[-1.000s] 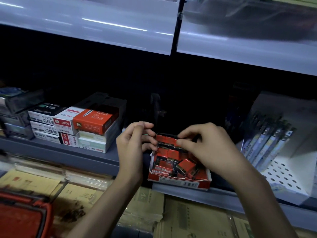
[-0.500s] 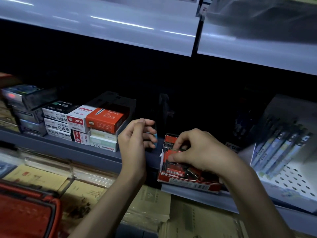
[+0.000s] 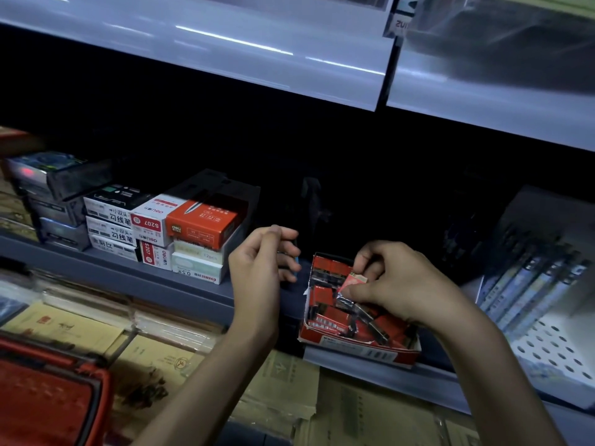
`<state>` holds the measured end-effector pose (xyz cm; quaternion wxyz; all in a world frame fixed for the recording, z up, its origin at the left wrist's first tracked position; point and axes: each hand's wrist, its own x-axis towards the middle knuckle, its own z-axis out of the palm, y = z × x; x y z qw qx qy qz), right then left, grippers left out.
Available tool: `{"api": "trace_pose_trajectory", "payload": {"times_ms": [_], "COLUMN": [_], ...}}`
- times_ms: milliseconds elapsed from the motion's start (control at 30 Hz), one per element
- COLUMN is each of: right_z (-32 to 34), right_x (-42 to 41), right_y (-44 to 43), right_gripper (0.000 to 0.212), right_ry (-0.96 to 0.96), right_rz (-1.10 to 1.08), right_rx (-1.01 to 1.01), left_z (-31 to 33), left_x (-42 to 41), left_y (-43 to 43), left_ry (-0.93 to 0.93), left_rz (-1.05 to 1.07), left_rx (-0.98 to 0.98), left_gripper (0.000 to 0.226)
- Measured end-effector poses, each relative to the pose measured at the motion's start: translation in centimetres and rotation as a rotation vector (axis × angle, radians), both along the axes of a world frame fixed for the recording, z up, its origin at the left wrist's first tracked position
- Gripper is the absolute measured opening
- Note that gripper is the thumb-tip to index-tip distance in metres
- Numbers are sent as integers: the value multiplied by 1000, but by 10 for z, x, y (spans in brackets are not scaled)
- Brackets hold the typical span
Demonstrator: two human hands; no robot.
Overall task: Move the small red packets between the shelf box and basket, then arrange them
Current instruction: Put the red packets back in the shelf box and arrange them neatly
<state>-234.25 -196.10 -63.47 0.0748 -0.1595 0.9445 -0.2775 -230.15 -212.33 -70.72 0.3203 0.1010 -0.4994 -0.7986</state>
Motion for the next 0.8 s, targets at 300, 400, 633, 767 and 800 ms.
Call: {"api": "trace_pose_trajectory", "payload": {"times_ms": [300, 400, 633, 767, 800], "right_z": [2, 4, 6, 3, 1], "right_x": [7, 12, 8, 9, 9], "right_y": [-9, -19, -19, -23, -24], "right_gripper": [10, 9, 27, 25, 25], "right_ry": [229, 216, 163, 261, 285], "right_rz": [52, 137, 168, 214, 230], "right_rx": [55, 201, 377, 429, 425], "left_z": [-2, -3, -4, -3, -3], "left_x": [-2, -2, -2, -2, -2], "left_y": [0, 0, 2, 3, 3], "left_ry": [-32, -48, -78, -82, -82], "left_rz": [-1, -13, -13, -25, -25], "left_rx": [-54, -73, -124, -111, -107], "left_gripper": [28, 28, 30, 29, 29]}}
